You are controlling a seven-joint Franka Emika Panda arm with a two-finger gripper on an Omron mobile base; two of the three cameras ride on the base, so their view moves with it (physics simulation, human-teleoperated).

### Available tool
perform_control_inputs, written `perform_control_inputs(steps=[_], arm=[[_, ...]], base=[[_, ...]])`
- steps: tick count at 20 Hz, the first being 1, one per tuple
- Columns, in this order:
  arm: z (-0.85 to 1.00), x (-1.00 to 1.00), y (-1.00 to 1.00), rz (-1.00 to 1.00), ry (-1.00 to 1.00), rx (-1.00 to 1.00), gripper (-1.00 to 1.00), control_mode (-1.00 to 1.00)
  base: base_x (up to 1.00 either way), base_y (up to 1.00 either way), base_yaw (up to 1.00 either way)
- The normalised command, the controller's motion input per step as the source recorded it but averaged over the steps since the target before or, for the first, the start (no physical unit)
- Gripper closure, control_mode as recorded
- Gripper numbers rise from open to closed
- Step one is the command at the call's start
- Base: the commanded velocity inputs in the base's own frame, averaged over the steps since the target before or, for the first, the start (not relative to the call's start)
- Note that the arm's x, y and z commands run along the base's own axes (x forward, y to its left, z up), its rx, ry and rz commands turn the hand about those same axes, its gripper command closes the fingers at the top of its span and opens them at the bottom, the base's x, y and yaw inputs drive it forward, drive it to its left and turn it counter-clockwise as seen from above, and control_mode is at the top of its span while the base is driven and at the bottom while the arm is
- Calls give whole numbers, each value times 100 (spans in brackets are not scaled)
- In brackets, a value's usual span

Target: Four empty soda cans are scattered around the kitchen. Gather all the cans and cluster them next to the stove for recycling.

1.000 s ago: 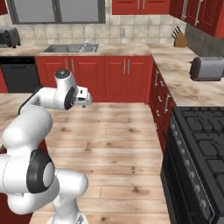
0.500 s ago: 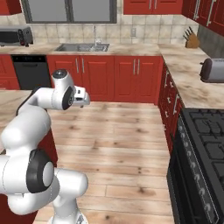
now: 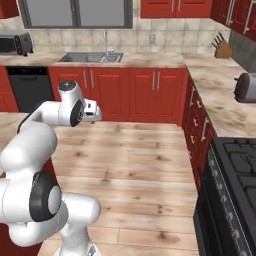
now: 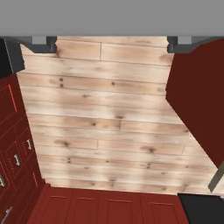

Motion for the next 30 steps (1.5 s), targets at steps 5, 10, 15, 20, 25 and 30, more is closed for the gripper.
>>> perform_control_inputs(steps=[5, 10, 15, 20, 25, 30], arm=[[0, 0, 0, 0, 0, 0, -100, 100], [0, 0, 0, 0, 0, 0, -100, 100], [0, 0, 0, 0, 0, 0, -100, 100], [0, 0, 0, 0, 0, 0, -100, 100], [0, 0, 0, 0, 0, 0, -100, 100], [0, 0, 0, 0, 0, 0, -100, 100]], base=[[81, 0, 0], [85, 0, 0], [86, 0, 0], [88, 0, 0], [92, 0, 1], [89, 1, 4]])
